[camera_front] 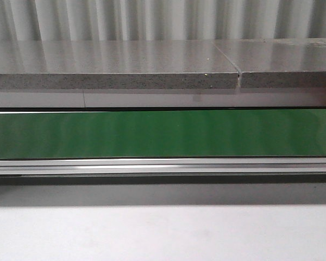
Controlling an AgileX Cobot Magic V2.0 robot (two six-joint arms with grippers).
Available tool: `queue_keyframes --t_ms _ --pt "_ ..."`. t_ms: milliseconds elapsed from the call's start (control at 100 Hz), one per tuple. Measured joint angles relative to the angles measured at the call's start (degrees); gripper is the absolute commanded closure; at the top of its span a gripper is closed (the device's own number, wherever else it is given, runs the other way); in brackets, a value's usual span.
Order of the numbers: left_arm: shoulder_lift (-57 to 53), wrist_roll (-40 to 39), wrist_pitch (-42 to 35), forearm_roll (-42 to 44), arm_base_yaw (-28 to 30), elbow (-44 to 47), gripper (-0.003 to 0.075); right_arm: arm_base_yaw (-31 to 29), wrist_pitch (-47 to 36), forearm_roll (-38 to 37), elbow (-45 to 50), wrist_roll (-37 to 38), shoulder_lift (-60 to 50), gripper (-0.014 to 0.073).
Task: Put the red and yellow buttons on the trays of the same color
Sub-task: 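Close the right gripper on the yellow button and lift it, then lower the yellow button into the yellow tray and open the right gripper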
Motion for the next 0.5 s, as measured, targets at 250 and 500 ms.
queue_keyframes --t_ms 250,500 --pt "0.0 0.0 0.0 0.0 0.0 0.0 0.0740 -7.1 1.2 -0.5 0.0 2.1 -3.3 0.0454" --pt "0.0 0.0 0.0 0.0 0.0 0.0 0.0740 -15.4 1.3 -3.7 2.2 5.2 -5.8 0.0454"
